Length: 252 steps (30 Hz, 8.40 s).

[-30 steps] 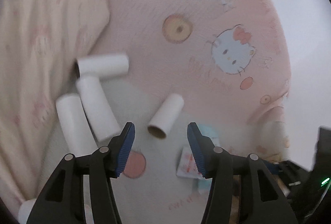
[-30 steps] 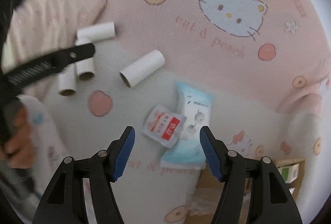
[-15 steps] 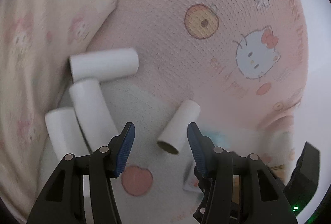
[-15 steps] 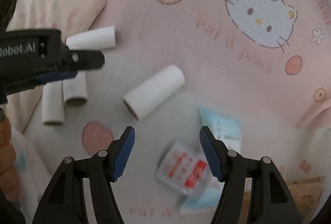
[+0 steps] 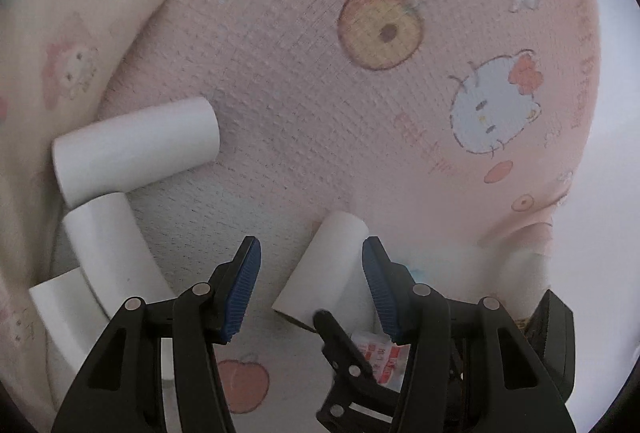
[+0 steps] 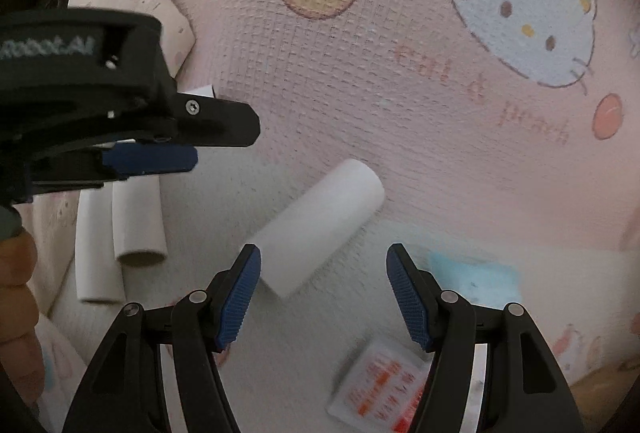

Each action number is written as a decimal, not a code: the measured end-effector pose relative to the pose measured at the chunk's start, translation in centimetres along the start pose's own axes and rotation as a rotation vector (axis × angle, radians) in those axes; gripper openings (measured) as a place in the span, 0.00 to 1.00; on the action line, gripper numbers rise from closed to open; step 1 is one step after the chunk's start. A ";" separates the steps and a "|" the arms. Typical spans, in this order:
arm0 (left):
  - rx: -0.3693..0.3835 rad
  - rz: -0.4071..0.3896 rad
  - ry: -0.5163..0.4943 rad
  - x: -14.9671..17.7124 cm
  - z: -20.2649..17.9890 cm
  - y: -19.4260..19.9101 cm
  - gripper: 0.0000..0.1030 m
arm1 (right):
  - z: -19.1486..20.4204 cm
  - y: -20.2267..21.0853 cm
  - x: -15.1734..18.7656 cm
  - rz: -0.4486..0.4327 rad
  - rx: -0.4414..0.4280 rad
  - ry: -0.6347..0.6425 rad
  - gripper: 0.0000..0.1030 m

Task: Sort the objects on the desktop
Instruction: 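Lower both grippers around a standing white cardboard tube, then close both grippers on the white tube and lift it, then carry the held tube toward the cardboard box, then lower the held tube into the box beside the paper rolls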

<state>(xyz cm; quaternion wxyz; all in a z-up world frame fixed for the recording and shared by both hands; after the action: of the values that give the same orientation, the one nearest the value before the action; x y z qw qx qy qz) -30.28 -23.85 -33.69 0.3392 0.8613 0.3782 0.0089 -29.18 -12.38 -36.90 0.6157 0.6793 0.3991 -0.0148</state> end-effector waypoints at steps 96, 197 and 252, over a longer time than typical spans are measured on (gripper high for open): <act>-0.005 0.480 -0.028 26.8 -4.2 -2.8 0.44 | -1.8 8.4 23.2 0.305 -0.210 -0.249 0.40; 0.169 -0.058 -0.790 24.3 -37.9 9.6 0.45 | -18.6 32.8 11.3 -0.488 -0.087 -0.371 0.40; 0.056 0.487 -0.514 29.4 -36.1 -11.8 0.45 | -31.0 19.9 19.6 0.022 -0.285 -0.489 0.40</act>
<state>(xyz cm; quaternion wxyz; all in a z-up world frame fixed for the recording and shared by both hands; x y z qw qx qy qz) -26.76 22.01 -19.98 0.3875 0.9092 0.0643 -0.1378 -19.31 25.72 -23.04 0.7832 0.5663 0.2293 -0.1149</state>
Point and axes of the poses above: each gripper's, at about its wrist camera, not at the fingertips, and y roughly against the way its jaws point, z to its left, x to its underside, the point moved 10 cm from there along -y, roughly the way its jaws point, and after that the axes turned 9 degrees about x, right-handed, at the moved point
